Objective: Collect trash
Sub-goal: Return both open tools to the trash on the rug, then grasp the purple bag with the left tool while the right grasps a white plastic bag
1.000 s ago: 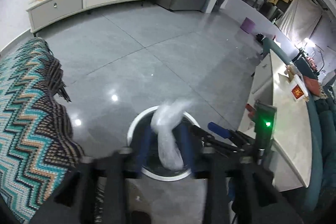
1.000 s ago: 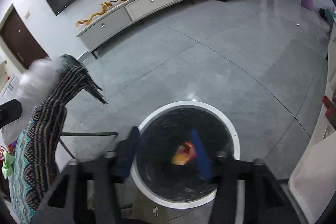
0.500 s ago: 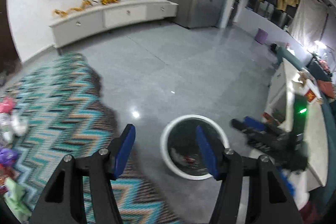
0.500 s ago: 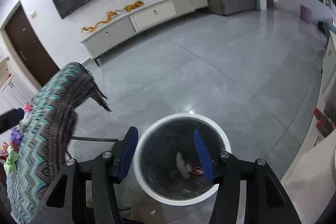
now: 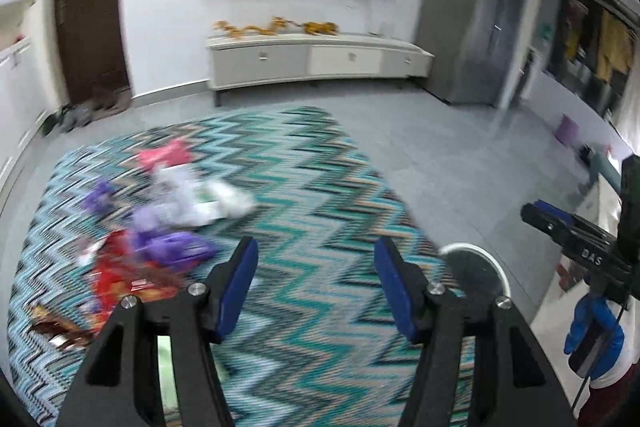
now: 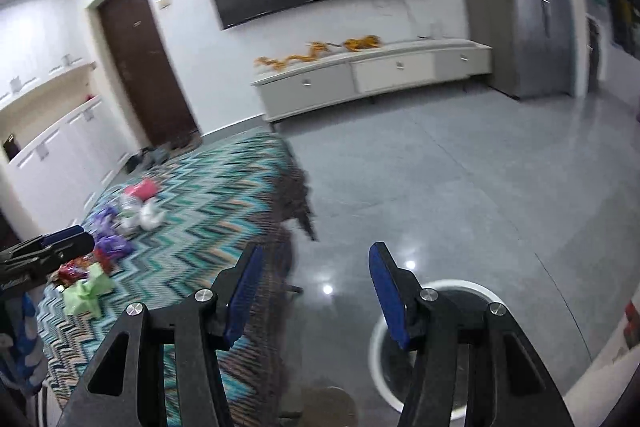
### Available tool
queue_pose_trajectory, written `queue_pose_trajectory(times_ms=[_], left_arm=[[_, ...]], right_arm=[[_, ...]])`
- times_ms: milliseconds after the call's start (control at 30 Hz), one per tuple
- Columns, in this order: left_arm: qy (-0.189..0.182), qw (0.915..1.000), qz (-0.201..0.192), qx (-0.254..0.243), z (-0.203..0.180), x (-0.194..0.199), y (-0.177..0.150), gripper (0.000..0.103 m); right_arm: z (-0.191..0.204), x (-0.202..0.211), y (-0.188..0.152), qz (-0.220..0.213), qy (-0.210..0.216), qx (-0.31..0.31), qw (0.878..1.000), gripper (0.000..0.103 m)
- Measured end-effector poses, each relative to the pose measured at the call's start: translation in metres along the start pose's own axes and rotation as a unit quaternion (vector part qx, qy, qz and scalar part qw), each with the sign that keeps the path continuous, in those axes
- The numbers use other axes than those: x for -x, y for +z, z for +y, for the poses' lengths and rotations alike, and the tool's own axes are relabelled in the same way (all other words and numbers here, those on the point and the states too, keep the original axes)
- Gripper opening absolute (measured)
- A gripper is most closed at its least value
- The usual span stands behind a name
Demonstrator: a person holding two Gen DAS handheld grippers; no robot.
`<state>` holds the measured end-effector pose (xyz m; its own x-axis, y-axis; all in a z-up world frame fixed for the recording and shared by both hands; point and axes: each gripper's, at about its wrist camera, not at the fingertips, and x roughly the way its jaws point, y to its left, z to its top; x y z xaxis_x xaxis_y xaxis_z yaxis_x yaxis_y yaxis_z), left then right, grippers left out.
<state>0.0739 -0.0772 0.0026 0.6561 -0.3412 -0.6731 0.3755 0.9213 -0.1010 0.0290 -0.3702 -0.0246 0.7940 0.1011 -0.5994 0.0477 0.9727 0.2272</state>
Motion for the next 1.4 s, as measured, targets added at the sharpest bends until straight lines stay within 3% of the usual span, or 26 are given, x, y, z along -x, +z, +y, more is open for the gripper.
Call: queue_pose_trajectory(times_ms=[267, 467, 700, 833, 967, 1100, 1167, 1300, 1400], left_arm=[[0.059, 0.9963, -0.001, 0.062, 0.105, 0.013, -0.007, 0.058], [0.056, 0.9945, 0.024, 0.085, 0.147, -0.002, -0.011, 0.058], [0.006, 0.9953, 0.070, 0.066, 0.146, -0.040, 0.007, 0.058], [0.005, 0.9941, 0.098, 0.046, 0.138, -0.066, 0.014, 0.057], [0.011, 0.9915, 0.125, 0.036, 0.138, -0.087, 0.014, 0.040], [-0.002, 0.9907, 0.129, 0.041, 0.142, -0.094, 0.015, 0.038], [-0.006, 0.9910, 0.127, 0.042, 0.143, -0.094, 0.015, 0.035], [-0.007, 0.9918, 0.119, 0.047, 0.145, -0.091, 0.012, 0.026], [-0.006, 0.9926, 0.107, 0.057, 0.148, -0.083, 0.009, 0.022]], right_arm=[[0.081, -0.053, 0.011, 0.032, 0.052, 0.061, 0.996, 0.052], [0.127, -0.100, 0.011, 0.065, 0.089, 0.098, 0.989, 0.053], [0.164, -0.156, 0.015, 0.102, 0.120, 0.134, 0.978, 0.053], [0.186, -0.188, 0.018, 0.119, 0.133, 0.160, 0.971, 0.052], [0.203, -0.213, 0.019, 0.132, 0.139, 0.184, 0.964, 0.052], [0.222, -0.233, 0.019, 0.139, 0.136, 0.217, 0.957, 0.050], [0.227, -0.239, 0.018, 0.141, 0.135, 0.224, 0.955, 0.047], [0.230, -0.247, 0.015, 0.146, 0.135, 0.231, 0.952, 0.025], [0.225, -0.239, 0.012, 0.140, 0.138, 0.225, 0.954, 0.023]])
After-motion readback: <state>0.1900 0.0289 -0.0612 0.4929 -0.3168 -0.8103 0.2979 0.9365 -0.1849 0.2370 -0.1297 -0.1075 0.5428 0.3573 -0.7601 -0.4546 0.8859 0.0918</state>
